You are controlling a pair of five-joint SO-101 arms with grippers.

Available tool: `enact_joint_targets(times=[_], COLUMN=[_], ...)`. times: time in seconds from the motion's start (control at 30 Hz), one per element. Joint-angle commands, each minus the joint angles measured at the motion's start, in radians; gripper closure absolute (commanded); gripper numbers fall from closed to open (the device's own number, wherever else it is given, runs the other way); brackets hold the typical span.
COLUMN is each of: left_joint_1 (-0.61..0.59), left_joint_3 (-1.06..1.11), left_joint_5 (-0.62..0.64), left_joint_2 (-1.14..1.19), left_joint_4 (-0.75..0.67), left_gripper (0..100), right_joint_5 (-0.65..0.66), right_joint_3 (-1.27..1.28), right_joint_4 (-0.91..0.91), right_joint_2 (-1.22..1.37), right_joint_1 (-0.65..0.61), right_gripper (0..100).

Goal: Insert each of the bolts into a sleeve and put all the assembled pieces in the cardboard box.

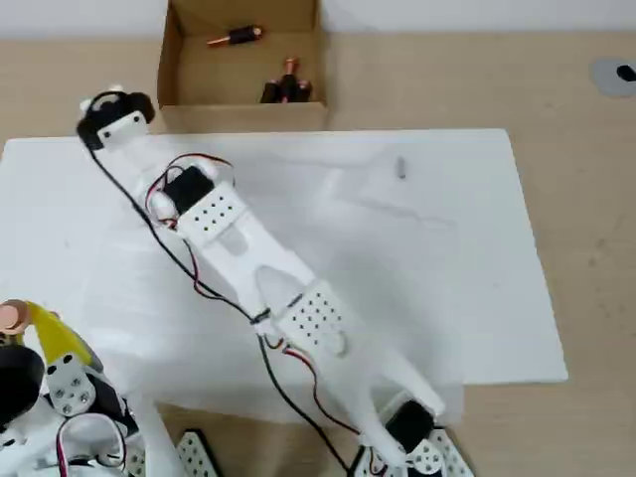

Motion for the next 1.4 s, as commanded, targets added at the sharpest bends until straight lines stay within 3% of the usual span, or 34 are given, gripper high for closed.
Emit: enact_joint_targets(times=[0.0,0.37,1.37], left_joint_1=[-0.006,-0.006,-0.014], left_joint_3=[0.002,0.051,0.023], left_joint_5=[0.008,0.008,0.003], left_joint_2=[-0.002,-0.002,-0.002], left_joint_4=[0.002,-0.003,0.000], left_gripper=[99,99,99], right_joint_5=[0.015,0.069,0.072], right_joint_3=[-0.036,-0.007,-0.008], right_joint_4=[-0.031,-0.123,-0.121], right_joint_2=[-0.008,0.021,0.022], right_joint_1=[0.013,0.035,0.030], right_gripper=[72.6,72.7,74.8])
